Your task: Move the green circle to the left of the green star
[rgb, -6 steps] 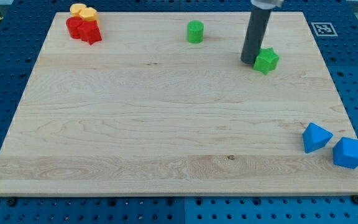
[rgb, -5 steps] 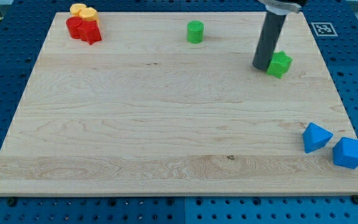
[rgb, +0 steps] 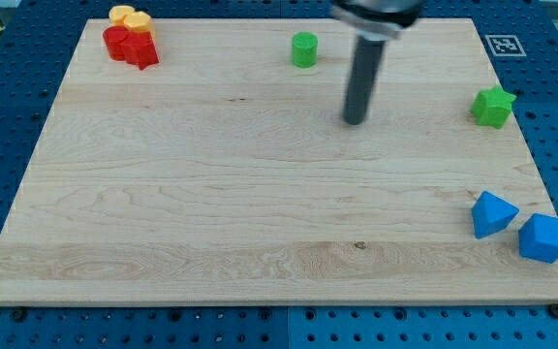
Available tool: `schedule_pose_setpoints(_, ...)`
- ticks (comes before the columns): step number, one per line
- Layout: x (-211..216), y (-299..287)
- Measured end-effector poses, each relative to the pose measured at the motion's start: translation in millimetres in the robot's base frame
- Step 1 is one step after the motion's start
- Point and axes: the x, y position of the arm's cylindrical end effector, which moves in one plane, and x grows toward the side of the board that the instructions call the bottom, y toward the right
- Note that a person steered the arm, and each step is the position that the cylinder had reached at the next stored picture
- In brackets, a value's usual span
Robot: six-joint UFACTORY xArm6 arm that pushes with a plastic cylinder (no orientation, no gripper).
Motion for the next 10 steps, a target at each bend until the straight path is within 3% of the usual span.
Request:
schedule_pose_setpoints(1, -17.3, -48.6)
schedule_pose_setpoints(3, -114.8, -50.3)
schedule_pose_setpoints(5, -152.8, -61.3)
schedule_pose_setpoints(10, -127.1, -11.0)
